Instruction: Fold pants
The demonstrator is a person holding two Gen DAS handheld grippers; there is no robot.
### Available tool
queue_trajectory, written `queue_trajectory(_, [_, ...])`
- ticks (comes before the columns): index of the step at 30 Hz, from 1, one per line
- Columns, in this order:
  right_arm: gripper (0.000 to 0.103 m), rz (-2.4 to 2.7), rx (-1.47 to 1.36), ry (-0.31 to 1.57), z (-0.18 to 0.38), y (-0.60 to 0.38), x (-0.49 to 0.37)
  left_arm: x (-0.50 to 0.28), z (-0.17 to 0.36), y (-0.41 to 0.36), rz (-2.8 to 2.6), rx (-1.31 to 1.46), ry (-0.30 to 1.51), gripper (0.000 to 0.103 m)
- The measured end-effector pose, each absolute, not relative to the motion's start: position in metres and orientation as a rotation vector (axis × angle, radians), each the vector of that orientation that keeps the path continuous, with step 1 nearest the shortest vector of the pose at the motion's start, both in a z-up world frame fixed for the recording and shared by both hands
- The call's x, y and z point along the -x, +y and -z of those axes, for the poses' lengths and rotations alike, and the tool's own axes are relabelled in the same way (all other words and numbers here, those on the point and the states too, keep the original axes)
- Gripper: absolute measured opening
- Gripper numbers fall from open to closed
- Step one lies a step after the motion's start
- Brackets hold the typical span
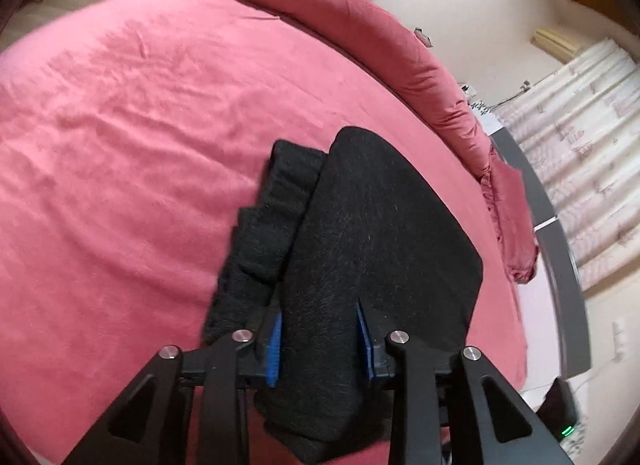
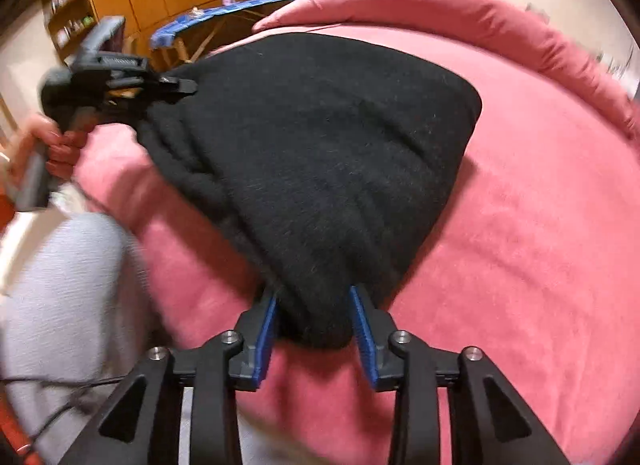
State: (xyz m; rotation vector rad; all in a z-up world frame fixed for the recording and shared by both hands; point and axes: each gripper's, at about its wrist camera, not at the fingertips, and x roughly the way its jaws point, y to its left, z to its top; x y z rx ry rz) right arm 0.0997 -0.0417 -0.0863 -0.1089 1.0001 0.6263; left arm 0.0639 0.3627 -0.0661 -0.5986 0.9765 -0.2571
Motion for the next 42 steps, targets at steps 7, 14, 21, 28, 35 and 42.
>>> queue_trajectory(7, [0.034,-0.676,-0.246,0.954,0.065,-0.093,-0.129,-0.073,0.054,0.348,0.19,0.469,0.98,0.025])
queue_trajectory(14, [0.029,-0.66,0.027,0.904,0.06,-0.011,-0.204,-0.067,0.047,0.346,0.163,0.344,0.948,0.03])
queue_trajectory(21, [0.014,-0.515,-0.268,1.033,0.083,-0.056,-0.271,-0.042,0.028,0.346,0.139,0.306,0.863,0.032])
queue_trajectory(28, [0.016,-0.922,-0.278,0.966,0.049,-0.056,-0.156,-0.031,0.023,0.275,0.457,0.199,0.863,0.033])
queue_trajectory(35, [0.0,-0.849,-0.207,1.102,0.077,-0.047,-0.148,-0.043,0.065,0.237,0.445,-0.088,0.997,0.031])
queue_trajectory(42, [0.003,-0.801,-0.316,1.073,0.067,-0.07,-0.156,-0.048,0.061,0.235,0.529,-0.106,0.989,0.049])
